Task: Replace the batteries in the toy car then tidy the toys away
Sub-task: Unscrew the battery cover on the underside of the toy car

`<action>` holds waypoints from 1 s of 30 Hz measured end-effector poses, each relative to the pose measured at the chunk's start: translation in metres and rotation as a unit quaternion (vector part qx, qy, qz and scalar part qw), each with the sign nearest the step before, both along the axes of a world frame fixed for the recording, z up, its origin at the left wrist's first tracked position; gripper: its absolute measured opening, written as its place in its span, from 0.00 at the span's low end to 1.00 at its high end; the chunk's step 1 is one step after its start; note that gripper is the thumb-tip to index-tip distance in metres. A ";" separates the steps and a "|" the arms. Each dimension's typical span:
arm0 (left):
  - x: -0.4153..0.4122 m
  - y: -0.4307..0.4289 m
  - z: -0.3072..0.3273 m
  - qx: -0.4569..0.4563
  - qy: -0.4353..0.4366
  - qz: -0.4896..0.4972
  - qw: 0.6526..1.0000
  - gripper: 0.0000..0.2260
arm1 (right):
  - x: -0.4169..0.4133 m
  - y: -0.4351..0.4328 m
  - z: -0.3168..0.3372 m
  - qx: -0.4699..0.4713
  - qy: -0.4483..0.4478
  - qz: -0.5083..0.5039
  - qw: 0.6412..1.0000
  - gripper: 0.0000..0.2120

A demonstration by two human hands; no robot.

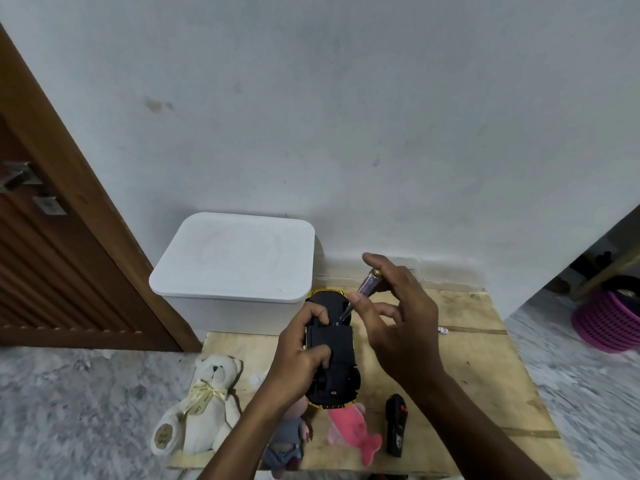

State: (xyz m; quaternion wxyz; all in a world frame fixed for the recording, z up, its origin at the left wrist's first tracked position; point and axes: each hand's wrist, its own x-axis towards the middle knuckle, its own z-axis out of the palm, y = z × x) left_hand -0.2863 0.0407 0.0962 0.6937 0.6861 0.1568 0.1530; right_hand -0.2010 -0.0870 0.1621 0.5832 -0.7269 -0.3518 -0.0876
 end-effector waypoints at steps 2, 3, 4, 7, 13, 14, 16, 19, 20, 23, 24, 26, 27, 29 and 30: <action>0.000 0.000 0.000 -0.006 -0.001 0.001 1.000 0.18 | 0.002 -0.002 0.000 0.004 0.014 0.017 1.000 0.33; 0.000 -0.001 0.000 -0.008 -0.002 0.002 1.000 0.18 | 0.002 -0.003 0.001 0.003 0.021 0.023 1.000 0.35; 0.000 -0.001 0.000 -0.008 -0.004 0.002 1.000 0.18 | 0.002 -0.004 0.002 0.001 0.027 0.025 0.999 0.36; 0.000 -0.003 0.001 -0.010 -0.005 0.001 1.000 0.18 | 0.001 -0.005 0.005 0.009 0.039 0.035 0.999 0.34; 0.001 -0.004 0.002 -0.008 -0.003 -0.004 1.000 0.18 | 0.001 -0.004 0.004 0.019 0.005 0.000 1.000 0.32; 0.001 -0.004 0.001 -0.009 -0.001 -0.004 1.000 0.18 | 0.001 -0.005 0.004 0.018 0.012 0.005 1.000 0.34; 0.001 -0.004 0.001 -0.007 0.001 -0.001 1.000 0.18 | 0.001 -0.005 0.003 0.014 0.021 0.009 1.000 0.35; 0.000 -0.005 0.002 -0.006 -0.001 0.001 1.000 0.18 | -0.001 -0.006 0.005 0.007 0.030 0.024 0.999 0.33; 0.000 -0.005 0.002 -0.005 -0.001 0.002 1.000 0.18 | -0.001 -0.006 0.005 0.004 0.017 0.026 1.000 0.32; 0.000 -0.005 0.003 -0.004 -0.003 0.003 1.000 0.18 | -0.001 -0.006 0.004 -0.001 -0.024 0.016 1.000 0.30; 0.001 -0.005 0.004 -0.004 -0.004 0.003 1.000 0.17 | -0.001 -0.005 0.003 0.001 -0.021 0.016 1.000 0.30; 0.000 -0.006 0.003 -0.007 -0.005 0.003 1.000 0.17 | 0.000 -0.006 0.002 -0.002 0.001 0.023 1.000 0.34; 0.000 -0.006 0.002 -0.009 -0.005 0.003 1.000 0.17 | 0.000 -0.006 0.003 -0.005 0.014 0.026 1.000 0.35; 0.000 -0.006 0.002 -0.010 -0.006 0.003 1.000 0.17 | -0.001 -0.007 0.004 -0.007 0.037 0.034 0.999 0.34; -0.001 -0.007 0.002 -0.012 -0.006 0.003 1.000 0.18 | -0.001 -0.007 0.005 -0.005 0.044 0.039 0.998 0.32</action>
